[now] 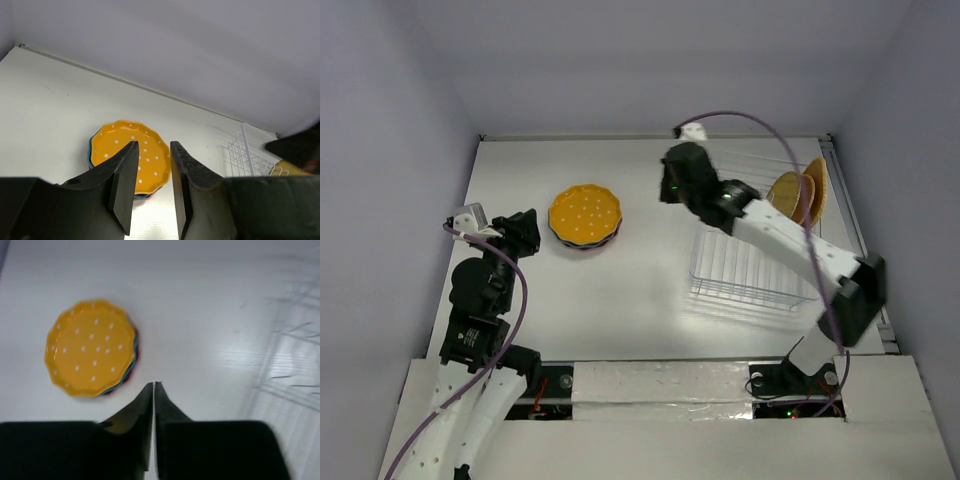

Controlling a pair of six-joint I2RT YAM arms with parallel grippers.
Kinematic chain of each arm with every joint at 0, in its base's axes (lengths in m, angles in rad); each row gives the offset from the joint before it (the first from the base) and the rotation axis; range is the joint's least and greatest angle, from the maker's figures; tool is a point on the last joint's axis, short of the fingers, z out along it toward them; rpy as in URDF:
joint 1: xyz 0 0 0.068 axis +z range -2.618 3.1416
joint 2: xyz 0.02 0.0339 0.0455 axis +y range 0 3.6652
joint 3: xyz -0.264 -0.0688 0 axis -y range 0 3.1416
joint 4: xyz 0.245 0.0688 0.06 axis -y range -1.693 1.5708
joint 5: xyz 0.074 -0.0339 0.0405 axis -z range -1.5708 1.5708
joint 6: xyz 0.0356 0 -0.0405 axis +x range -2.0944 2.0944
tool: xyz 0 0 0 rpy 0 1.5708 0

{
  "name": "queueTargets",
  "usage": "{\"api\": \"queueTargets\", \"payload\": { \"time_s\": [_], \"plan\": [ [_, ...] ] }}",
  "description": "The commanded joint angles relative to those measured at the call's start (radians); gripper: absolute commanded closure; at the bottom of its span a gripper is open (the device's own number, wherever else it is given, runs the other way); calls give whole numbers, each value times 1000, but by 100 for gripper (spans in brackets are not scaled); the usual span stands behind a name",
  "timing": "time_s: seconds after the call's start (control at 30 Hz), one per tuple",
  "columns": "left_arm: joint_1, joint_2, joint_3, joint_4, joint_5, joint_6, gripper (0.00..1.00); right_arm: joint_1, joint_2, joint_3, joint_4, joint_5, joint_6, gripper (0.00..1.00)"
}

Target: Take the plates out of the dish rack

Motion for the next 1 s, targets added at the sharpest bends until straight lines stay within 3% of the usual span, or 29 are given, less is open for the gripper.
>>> {"api": "queueTargets", "payload": {
  "time_s": [0.0, 0.13, 0.27, 0.3, 0.33, 0.43, 0.8, 0.9, 0.97],
  "plan": [
    [4, -12, -8, 59, 4, -7, 71, -136, -240, -210, 1, 183, -18, 100],
    [-16, -15, -7, 56, 4, -5, 68, -342, -432, -401, -17, 178, -35, 100],
    [-27, -11, -8, 53, 4, -4, 66, -475, -508, -478, -26, 174, -47, 100],
    [-27, -6, -7, 48, 4, -4, 66, -494, -513, -484, -29, 168, -46, 94],
    [-27, -2, -5, 45, 4, -2, 66, -530, -516, -496, -22, 177, -49, 66],
    [-27, 15, -2, 34, 4, -1, 66, -618, -500, -510, 19, 93, -55, 42],
    [-27, 20, 1, 25, 4, 6, 65, -727, -333, -506, 148, 42, -55, 47],
    [-27, 20, 3, 25, 4, 7, 65, -727, -293, -490, 175, 37, -78, 56],
    [-27, 18, 3, 23, 4, 7, 65, -727, -284, -476, 181, 49, -107, 67]
  ]
}}
